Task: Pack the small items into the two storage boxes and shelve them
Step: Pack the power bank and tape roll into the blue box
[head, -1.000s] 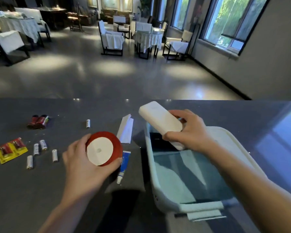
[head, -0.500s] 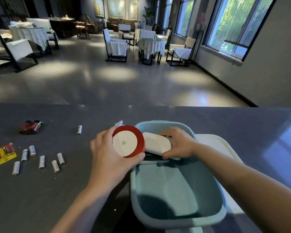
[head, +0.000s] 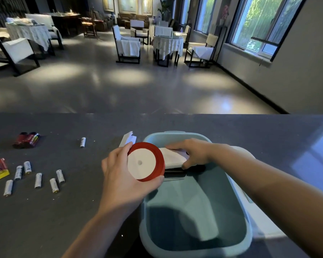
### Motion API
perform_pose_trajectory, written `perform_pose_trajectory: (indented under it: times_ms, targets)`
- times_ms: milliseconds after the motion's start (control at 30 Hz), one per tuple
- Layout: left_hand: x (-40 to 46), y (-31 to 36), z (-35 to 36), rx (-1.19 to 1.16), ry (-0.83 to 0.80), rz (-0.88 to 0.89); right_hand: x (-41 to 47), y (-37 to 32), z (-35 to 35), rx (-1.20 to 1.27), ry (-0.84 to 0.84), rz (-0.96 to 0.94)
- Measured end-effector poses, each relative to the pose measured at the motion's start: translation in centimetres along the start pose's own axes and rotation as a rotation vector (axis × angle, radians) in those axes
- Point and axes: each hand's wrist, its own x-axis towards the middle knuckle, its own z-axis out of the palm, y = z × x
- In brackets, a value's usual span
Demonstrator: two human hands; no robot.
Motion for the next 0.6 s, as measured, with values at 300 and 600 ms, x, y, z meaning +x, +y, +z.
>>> perform_pose_trajectory:
  times_ms: [300, 600]
  targets:
    - [-0.1, 0.0, 0.5, 0.030, -0.039, 0.013, -2.3, -0.6, 2.1, 0.104, 0.228, 0.028]
    - [-0.3, 2.6, 3.2, 0.022, -0.139, 0.243, -9.8, -8.0, 3.4, 1.117, 0.616, 0.188]
